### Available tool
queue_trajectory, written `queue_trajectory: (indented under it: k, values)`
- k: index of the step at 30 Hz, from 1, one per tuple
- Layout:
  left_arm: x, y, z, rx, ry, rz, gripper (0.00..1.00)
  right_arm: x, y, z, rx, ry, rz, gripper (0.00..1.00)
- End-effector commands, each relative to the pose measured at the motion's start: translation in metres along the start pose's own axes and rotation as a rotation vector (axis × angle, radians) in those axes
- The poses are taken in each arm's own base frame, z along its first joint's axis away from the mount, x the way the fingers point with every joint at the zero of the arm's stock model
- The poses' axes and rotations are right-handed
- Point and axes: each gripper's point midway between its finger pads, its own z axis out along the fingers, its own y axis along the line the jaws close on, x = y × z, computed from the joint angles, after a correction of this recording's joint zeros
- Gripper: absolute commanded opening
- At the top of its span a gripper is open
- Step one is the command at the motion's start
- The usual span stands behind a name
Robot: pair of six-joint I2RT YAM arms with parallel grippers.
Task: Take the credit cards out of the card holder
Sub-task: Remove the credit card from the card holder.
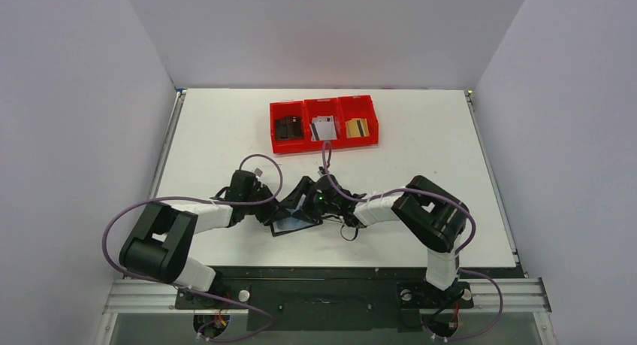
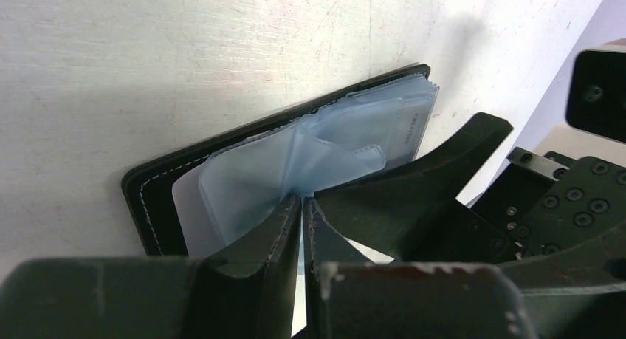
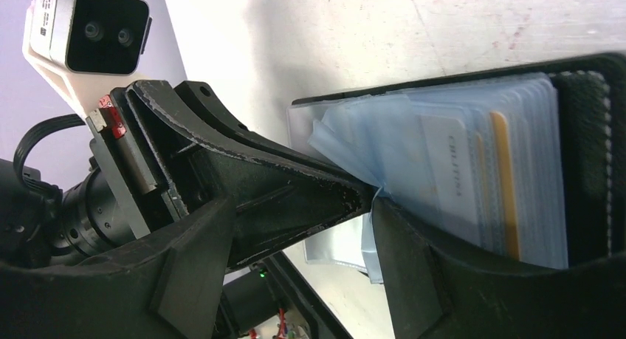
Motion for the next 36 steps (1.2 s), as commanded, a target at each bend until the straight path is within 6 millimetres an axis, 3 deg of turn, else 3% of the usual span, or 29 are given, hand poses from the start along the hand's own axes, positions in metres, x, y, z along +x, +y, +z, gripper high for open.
queue_trajectory:
  k: [1, 6, 10, 23, 32, 36]
  values:
    - [0.014, 0.025, 0.003, -0.110, 0.063, 0.012, 0.04, -0.020, -0.004, -0.015, 0.064, -0.073, -0.080, 0.64]
    - [0.014, 0.031, 0.005, -0.133, 0.063, 0.012, 0.04, -0.035, 0.005, -0.031, 0.073, -0.117, -0.123, 0.64]
    - [0.013, 0.030, 0.005, -0.134, 0.060, 0.014, 0.03, -0.040, 0.001, -0.036, 0.115, -0.123, -0.153, 0.64]
    - [0.010, 0.023, 0.005, -0.112, 0.060, 0.029, 0.03, -0.031, -0.009, -0.027, 0.135, -0.066, -0.170, 0.64]
    - [0.004, 0.003, -0.014, -0.092, 0.038, 0.086, 0.06, -0.018, 0.015, -0.018, 0.068, -0.023, -0.179, 0.64]
    - [0.001, -0.002, -0.025, -0.103, 0.014, 0.112, 0.07, -0.015, 0.014, -0.014, 0.064, -0.008, -0.171, 0.64]
